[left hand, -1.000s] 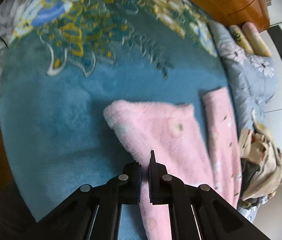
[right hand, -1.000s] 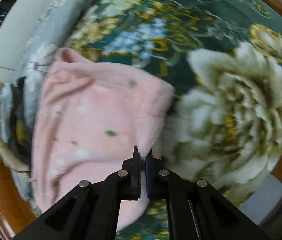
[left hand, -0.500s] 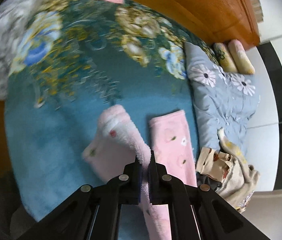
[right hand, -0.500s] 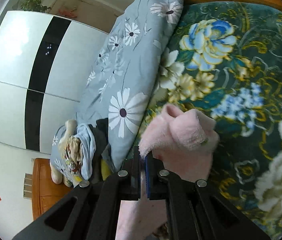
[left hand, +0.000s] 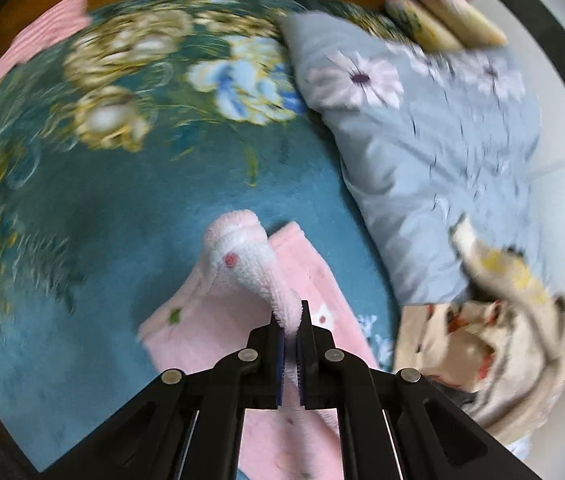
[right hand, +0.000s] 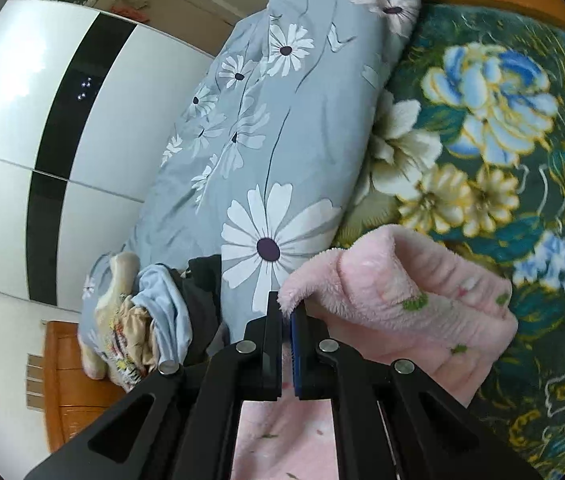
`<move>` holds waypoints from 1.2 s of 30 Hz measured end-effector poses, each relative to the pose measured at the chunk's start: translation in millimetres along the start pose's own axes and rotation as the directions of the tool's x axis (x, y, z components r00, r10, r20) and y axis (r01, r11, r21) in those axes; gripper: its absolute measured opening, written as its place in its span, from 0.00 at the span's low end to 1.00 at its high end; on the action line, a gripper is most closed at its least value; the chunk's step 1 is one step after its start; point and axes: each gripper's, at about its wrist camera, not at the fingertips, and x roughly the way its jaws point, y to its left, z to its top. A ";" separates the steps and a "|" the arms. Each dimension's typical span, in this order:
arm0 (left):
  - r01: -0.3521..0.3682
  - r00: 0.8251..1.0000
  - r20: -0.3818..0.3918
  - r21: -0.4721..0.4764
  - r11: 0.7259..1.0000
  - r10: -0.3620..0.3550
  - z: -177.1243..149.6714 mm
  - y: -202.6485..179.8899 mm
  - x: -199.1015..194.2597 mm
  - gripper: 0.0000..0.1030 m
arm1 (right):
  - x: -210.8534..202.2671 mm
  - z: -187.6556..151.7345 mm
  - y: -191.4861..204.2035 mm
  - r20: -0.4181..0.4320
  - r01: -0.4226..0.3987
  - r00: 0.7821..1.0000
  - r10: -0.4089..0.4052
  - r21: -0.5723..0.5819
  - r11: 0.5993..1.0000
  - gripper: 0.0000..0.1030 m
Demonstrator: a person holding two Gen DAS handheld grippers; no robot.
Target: Fold clothes
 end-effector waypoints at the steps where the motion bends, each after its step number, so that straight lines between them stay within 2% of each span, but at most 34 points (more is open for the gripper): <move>1: -0.011 1.000 -0.012 0.031 0.999 0.011 1.8 -3.7 7.8 0.05 | 1.7 1.7 0.5 0.004 0.012 1.000 -0.012 0.002 1.000 0.03; 8: 0.031 0.999 -0.037 0.133 0.991 -0.027 17.2 -29.8 30.5 0.06 | 14.7 3.3 -0.2 0.025 0.083 0.996 -0.084 0.013 0.996 0.03; 10: 0.092 0.994 -0.067 0.125 0.988 -0.084 20.0 -32.1 37.0 0.08 | 18.7 2.8 1.6 0.031 0.098 0.995 -0.099 0.010 0.995 0.03; 12: 0.169 0.982 -0.102 0.091 0.981 -0.160 21.0 -25.4 43.3 0.08 | 23.9 1.8 4.7 0.028 0.110 0.994 -0.110 -0.004 0.994 0.03; 14: 0.216 0.973 -0.098 0.061 0.975 -0.209 21.3 -15.1 42.7 0.17 | 31.7 -0.2 8.0 0.014 0.129 0.992 -0.129 -0.028 0.991 0.03; 17: 0.273 0.961 -0.051 0.021 0.962 -0.271 22.1 6.2 30.4 0.31 | 41.5 -2.9 8.6 0.003 0.145 0.989 -0.145 -0.043 0.988 0.03; 20: 0.294 0.956 0.013 -0.004 0.956 -0.294 17.1 36.1 12.5 0.41 | 49.1 -3.3 8.4 -0.003 0.154 0.988 -0.154 -0.041 0.987 0.04; 22: 0.303 0.952 0.057 -0.019 0.953 -0.302 12.8 56.8 0.4 0.45 | 52.8 -1.4 9.5 -0.005 0.157 0.987 -0.158 -0.044 0.987 0.04; 25: 0.297 0.953 0.084 -0.087 0.951 -0.290 -5.9 91.2 -1.7 0.48 | 58.2 2.2 11.8 -0.005 0.167 0.986 -0.167 -0.058 0.984 0.04; 28: 0.282 0.959 0.052 -0.167 0.945 -0.277 -30.5 114.4 13.6 0.49 | 66.8 -0.6 9.6 -0.024 0.183 0.982 -0.185 -0.059 0.981 0.07; 29: 0.274 0.961 0.038 -0.190 0.943 -0.272 -38.4 119.3 20.0 0.49 | 70.0 -3.3 10.6 -0.040 0.181 0.982 -0.184 -0.072 0.981 0.10; 31: 0.259 0.964 0.009 -0.222 0.940 -0.264 -52.3 124.1 32.7 0.49 | 75.6 -9.6 14.3 -0.075 0.166 0.982 -0.174 -0.106 0.981 0.31; 32: 0.257 0.965 0.002 -0.227 0.939 -0.264 -56.9 123.3 37.6 0.49 | 74.2 -14.1 19.0 -0.096 0.136 0.984 -0.150 -0.138 0.981 0.50; 34: 0.251 0.966 -0.002 -0.224 0.942 -0.258 -63.7 118.3 47.2 0.49 | 65.4 -22.7 28.1 -0.126 0.074 0.987 -0.101 -0.201 0.977 0.52; 36: 0.237 0.970 0.002 -0.216 0.947 -0.243 -66.0 111.4 56.3 0.49 | 46.5 -30.5 30.1 -0.124 0.055 0.988 -0.091 -0.268 0.962 0.52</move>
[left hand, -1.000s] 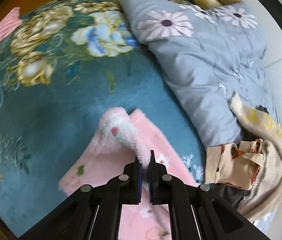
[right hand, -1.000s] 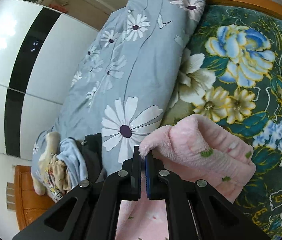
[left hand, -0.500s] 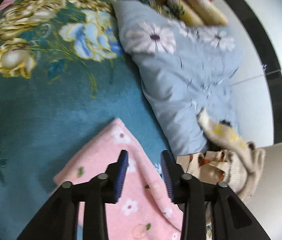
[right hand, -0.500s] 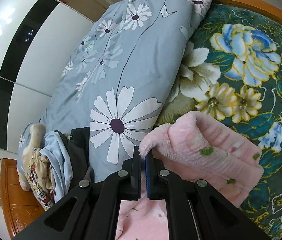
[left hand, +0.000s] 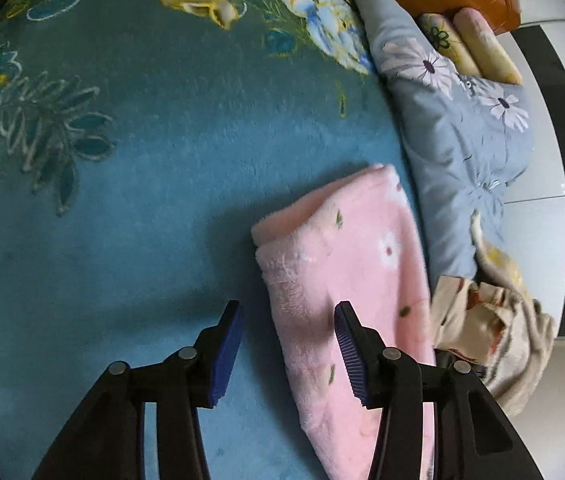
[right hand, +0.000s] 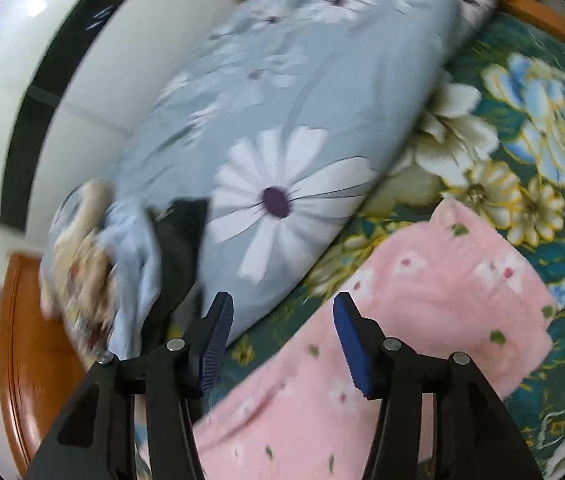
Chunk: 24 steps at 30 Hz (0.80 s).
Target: Fold clothes
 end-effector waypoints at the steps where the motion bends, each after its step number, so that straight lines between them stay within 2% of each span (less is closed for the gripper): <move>1: -0.007 1.000 0.001 0.002 1.000 0.007 -0.9 -1.8 4.9 0.49 | -10.3 -5.9 -2.7 0.008 0.011 1.000 -0.011 -0.031 0.999 0.52; 3: -0.033 0.999 0.007 0.003 0.999 0.033 -1.7 -5.9 14.7 0.49 | -27.1 -18.9 -20.1 0.019 0.060 0.998 -0.059 -0.050 0.997 0.53; 5: -0.053 0.998 0.030 0.000 0.999 0.053 -1.3 -7.6 18.5 0.47 | -34.7 -34.9 -50.8 0.013 0.106 0.994 -0.106 0.004 0.994 0.54; 6: -0.065 0.997 0.036 -0.006 0.998 0.065 -0.3 -9.1 20.0 0.47 | -37.0 -42.6 -66.2 0.007 0.125 0.992 -0.126 0.036 0.991 0.59; 7: -0.079 0.996 0.037 -0.018 0.997 0.079 1.5 -11.3 21.1 0.42 | -37.3 -51.8 -84.3 -0.006 0.144 0.990 -0.144 0.085 0.986 0.64; 8: -0.088 0.995 0.038 -0.024 0.996 0.089 3.7 -13.7 21.5 0.21 | -36.1 -62.3 -103.3 -0.021 0.151 0.989 -0.150 0.153 0.977 0.66; 9: -0.096 0.995 0.033 -0.026 0.995 0.097 6.8 -17.1 22.0 0.15 | -33.8 -71.7 -119.5 -0.029 0.137 0.991 -0.134 0.219 0.966 0.66; 10: -0.105 0.994 0.027 -0.027 0.994 0.106 9.5 -20.9 22.3 0.14 | -30.2 -79.9 -133.7 -0.032 0.114 0.993 -0.110 0.281 0.953 0.66; 12: -0.114 0.993 0.033 -0.021 0.993 0.114 12.5 -28.4 18.2 0.12 | -23.0 -89.6 -154.7 -0.016 0.108 0.994 -0.110 0.373 0.922 0.66; 16: -0.089 0.994 0.057 0.002 0.996 0.089 14.4 -45.5 3.4 0.11 | -4.9 -82.9 -173.5 0.069 0.049 0.993 -0.092 0.467 0.883 0.66; 18: -0.080 0.995 0.064 0.017 0.997 0.079 14.0 -54.4 -3.4 0.11 | 3.2 -76.2 -175.2 0.086 0.045 0.991 -0.100 0.494 0.868 0.65; 19: -0.075 0.995 0.068 0.023 0.997 0.073 14.0 -58.6 -7.1 0.10 | 7.3 -73.0 -174.3 0.080 0.051 0.991 -0.106 0.509 0.859 0.61; 21: -0.057 0.995 0.081 0.039 0.998 0.054 14.8 -67.5 -17.9 0.10 | 16.2 -66.6 -170.5 0.050 0.071 0.992 -0.116 0.542 0.838 0.29; 22: -0.052 0.995 0.091 0.054 0.997 0.047 16.1 -73.1 -24.7 0.09 | 18.3 -62.4 -165.8 0.034 0.088 0.991 -0.126 0.537 0.839 0.23; 24: -0.046 0.993 0.111 0.092 0.995 0.036 19.4 -85.7 -38.8 0.09 | 11.8 -51.3 -149.6 0.035 0.092 0.992 -0.123 0.476 0.874 0.18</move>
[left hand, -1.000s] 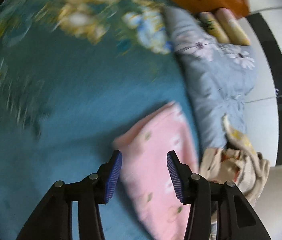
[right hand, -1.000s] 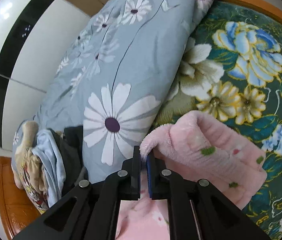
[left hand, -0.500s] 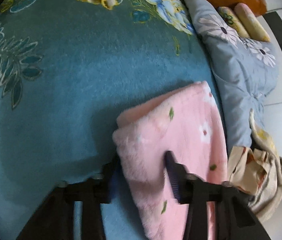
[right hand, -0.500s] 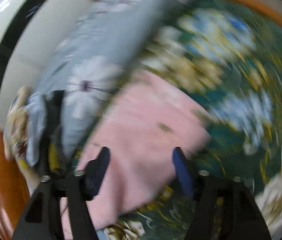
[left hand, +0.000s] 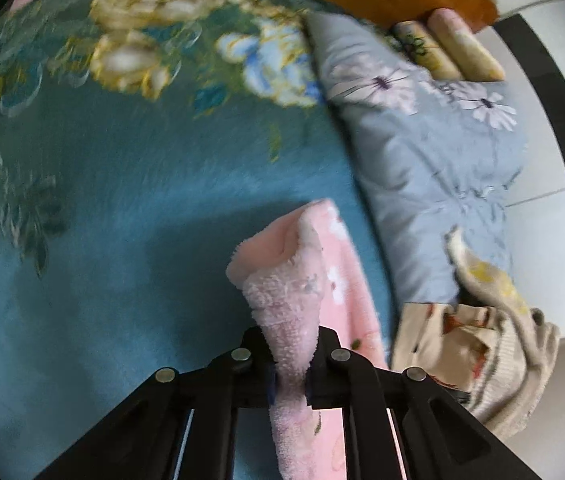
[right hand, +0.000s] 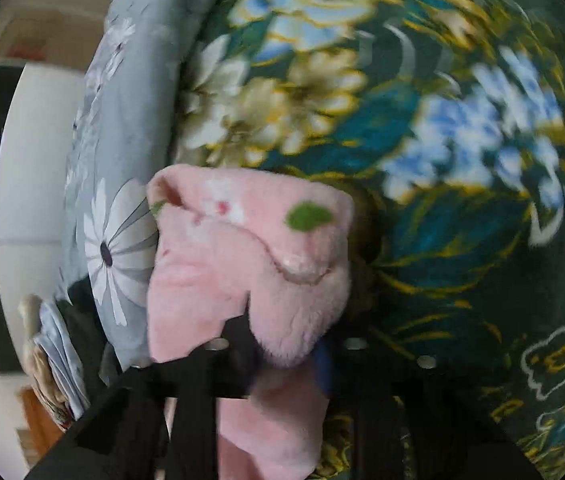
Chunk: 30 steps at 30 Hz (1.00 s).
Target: Fold clothes
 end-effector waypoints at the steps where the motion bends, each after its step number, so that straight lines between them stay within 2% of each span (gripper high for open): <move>1: 0.001 1.000 0.016 0.029 1.000 -0.002 3.0 -6.6 -10.1 0.09 | -8.8 1.6 11.4 0.000 -0.028 1.000 0.028 -0.045 0.999 0.17; 3: 0.012 0.998 0.054 0.102 0.995 -0.017 6.8 -22.3 -33.2 0.09 | -26.4 4.9 34.3 -0.004 -0.083 0.997 0.083 -0.134 0.988 0.16; 5: 0.058 0.995 0.070 0.129 0.990 -0.067 8.0 -27.6 -56.6 0.09 | -56.1 7.6 51.9 -0.012 -0.163 0.986 0.165 -0.220 0.962 0.16; 7: 0.099 0.988 0.103 0.167 0.981 -0.117 3.5 -22.6 -89.4 0.09 | -85.5 8.3 56.3 -0.021 -0.219 0.975 0.222 -0.285 0.933 0.16; 9: 0.073 0.984 0.149 0.189 0.979 -0.102 -8.1 -1.2 -112.7 0.09 | -105.6 8.1 50.9 -0.033 -0.240 0.970 0.243 -0.330 0.913 0.16; 10: 0.050 0.985 0.153 0.179 0.983 -0.078 -14.0 13.8 -115.4 0.09 | -104.7 7.5 39.6 -0.042 -0.217 0.976 0.216 -0.337 0.916 0.16; 12: -0.014 0.996 0.093 0.098 0.995 0.005 -25.7 59.1 -93.5 0.09 | -102.9 6.3 16.9 -0.058 -0.172 0.985 0.162 -0.352 0.920 0.16; 15: -0.120 0.993 -0.018 -0.068 0.990 0.119 -46.8 131.5 -54.5 0.09 | -66.0 0.9 -42.9 -0.090 -0.017 0.996 -0.007 -0.262 0.965 0.16; 17: -0.129 0.992 -0.044 -0.190 0.973 0.123 -62.5 167.1 -45.0 0.09 | -44.4 -4.6 -75.7 -0.116 0.055 0.990 -0.078 -0.189 0.980 0.16; 19: -0.057 0.998 -0.024 -0.319 0.946 0.052 -73.5 194.9 -46.0 0.09 | -35.4 -10.9 -88.1 -0.114 0.074 0.989 -0.094 -0.172 0.982 0.16; 20: -0.036 0.999 -0.018 -0.332 0.943 0.032 -73.6 198.0 -47.3 0.09 | -34.1 -12.8 -90.0 -0.108 0.079 0.989 -0.099 -0.176 0.981 0.16; 22: -0.037 0.999 -0.022 -0.294 0.955 0.032 -69.5 192.9 -49.2 0.09 | -34.6 -12.0 -88.8 -0.106 0.083 0.989 -0.104 -0.191 0.978 0.16; 25: -0.079 0.997 -0.038 -0.139 0.987 0.074 -60.8 169.3 -51.0 0.10 | -33.7 -10.7 -81.0 -0.101 0.117 0.985 -0.141 -0.212 0.970 0.21; 28: -0.086 0.996 -0.041 -0.039 0.995 0.085 -57.5 156.1 -54.5 0.11 | -41.3 -18.5 -71.4 -0.080 0.194 0.973 -0.215 -0.217 0.957 0.33; 30: -0.078 0.996 -0.041 -0.021 0.997 0.077 -58.6 156.4 -56.5 0.11 | -48.0 -31.4 -58.9 -0.060 0.280 0.953 -0.296 -0.187 0.941 0.36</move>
